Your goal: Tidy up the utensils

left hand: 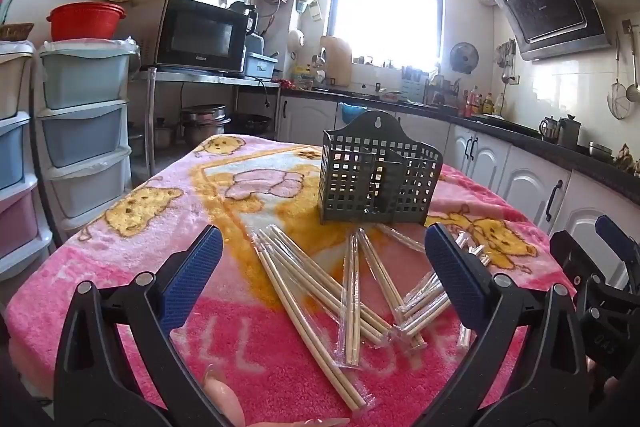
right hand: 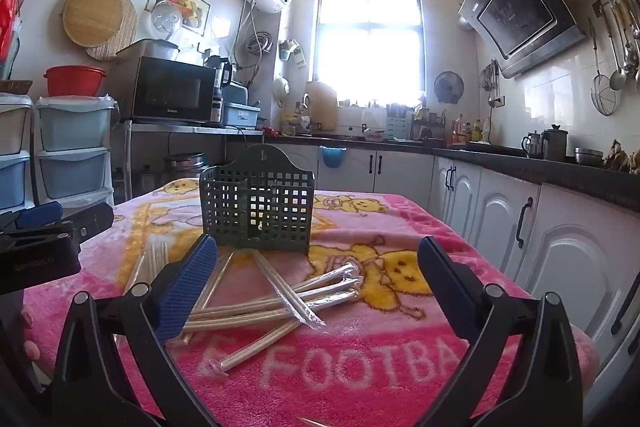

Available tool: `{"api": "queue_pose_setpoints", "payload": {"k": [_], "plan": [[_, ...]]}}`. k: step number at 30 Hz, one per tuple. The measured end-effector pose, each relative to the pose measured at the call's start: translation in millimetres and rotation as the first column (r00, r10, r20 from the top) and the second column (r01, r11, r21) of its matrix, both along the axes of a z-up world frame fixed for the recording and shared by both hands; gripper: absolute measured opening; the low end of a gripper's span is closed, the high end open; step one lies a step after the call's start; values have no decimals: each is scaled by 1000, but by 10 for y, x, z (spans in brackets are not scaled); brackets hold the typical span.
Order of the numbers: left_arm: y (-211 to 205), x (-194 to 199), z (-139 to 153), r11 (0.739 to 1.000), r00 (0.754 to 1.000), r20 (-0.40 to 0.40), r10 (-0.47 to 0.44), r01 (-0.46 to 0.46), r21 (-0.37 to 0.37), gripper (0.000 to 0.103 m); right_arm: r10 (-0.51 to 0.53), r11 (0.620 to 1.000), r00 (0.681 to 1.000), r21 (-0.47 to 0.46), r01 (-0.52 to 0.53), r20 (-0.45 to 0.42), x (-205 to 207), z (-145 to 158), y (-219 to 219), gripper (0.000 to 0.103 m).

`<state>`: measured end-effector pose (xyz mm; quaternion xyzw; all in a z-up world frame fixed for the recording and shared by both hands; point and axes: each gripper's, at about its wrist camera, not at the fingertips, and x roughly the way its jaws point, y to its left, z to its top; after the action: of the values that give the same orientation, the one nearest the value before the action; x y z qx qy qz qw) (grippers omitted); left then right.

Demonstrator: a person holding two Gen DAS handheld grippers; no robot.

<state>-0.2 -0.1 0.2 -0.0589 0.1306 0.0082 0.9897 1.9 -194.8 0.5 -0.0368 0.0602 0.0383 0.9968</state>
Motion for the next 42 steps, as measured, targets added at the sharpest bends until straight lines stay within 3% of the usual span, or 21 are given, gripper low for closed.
{"api": "queue_pose_setpoints", "payload": {"k": [42], "plan": [[-12, 5, -30, 1000, 1000, -11, -5, 5, 3, 94, -1, 1000, 1000, 16, 1, 2, 2, -12, -24, 97]]}}
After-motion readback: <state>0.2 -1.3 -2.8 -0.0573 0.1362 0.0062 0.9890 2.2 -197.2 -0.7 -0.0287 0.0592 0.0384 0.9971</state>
